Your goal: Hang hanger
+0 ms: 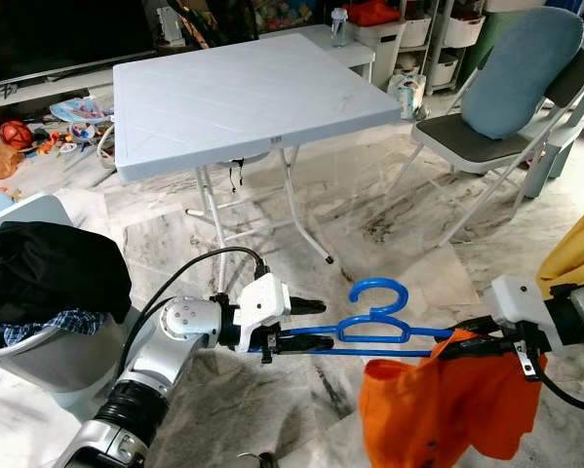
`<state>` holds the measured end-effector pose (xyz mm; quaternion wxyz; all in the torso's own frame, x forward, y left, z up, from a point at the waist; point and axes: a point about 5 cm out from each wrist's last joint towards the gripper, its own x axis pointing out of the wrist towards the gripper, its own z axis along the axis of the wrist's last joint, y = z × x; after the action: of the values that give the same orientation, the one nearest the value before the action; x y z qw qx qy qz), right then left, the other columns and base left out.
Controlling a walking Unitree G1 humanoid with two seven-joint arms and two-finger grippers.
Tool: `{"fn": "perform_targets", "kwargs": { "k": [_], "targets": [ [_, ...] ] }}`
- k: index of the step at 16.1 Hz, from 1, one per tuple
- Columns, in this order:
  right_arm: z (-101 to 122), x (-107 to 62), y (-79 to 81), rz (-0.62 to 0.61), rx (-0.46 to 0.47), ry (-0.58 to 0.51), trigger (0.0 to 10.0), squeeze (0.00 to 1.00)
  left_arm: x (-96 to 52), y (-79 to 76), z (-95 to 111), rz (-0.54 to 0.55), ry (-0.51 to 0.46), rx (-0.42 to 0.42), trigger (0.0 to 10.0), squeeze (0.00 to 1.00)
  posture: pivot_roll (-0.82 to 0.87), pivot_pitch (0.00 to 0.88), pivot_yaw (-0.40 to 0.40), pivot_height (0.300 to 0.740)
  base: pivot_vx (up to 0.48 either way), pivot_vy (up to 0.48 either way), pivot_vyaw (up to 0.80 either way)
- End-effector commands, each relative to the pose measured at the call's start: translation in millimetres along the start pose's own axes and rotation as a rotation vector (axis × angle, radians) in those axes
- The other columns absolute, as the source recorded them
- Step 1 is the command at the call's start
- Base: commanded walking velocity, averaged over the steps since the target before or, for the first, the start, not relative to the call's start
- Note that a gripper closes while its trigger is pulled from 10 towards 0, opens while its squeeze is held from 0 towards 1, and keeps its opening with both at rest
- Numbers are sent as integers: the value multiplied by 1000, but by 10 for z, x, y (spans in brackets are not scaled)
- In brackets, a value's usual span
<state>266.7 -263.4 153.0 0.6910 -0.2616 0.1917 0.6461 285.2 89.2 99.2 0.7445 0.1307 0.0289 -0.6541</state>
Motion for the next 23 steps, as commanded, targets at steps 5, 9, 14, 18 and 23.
{"fn": "perform_targets", "kwargs": {
  "k": [5,9,14,18,23],
  "targets": [
    [154,-5,-143,-51,-89,-27,10000,0,-6,15,-5,-79,51,-23,0,0,-143,0,70,740,0,0,0],
    [182,38,-217,-106,-124,-32,10000,0,-9,8,-24,-101,69,-40,0,0,-143,0,69,740,0,0,0],
    [209,133,-394,-218,-82,-55,10000,322,-12,48,-41,-38,48,-54,0,0,-141,0,66,740,0,0,0],
    [266,181,-521,-244,-93,-50,10000,1000,-106,118,-94,94,9,-114,0,0,-141,0,59,740,0,0,0],
    [313,377,-582,-169,-91,-18,10000,1000,-114,84,-210,231,-74,-259,0,0,-127,0,43,740,0,0,0]
  ]
}}
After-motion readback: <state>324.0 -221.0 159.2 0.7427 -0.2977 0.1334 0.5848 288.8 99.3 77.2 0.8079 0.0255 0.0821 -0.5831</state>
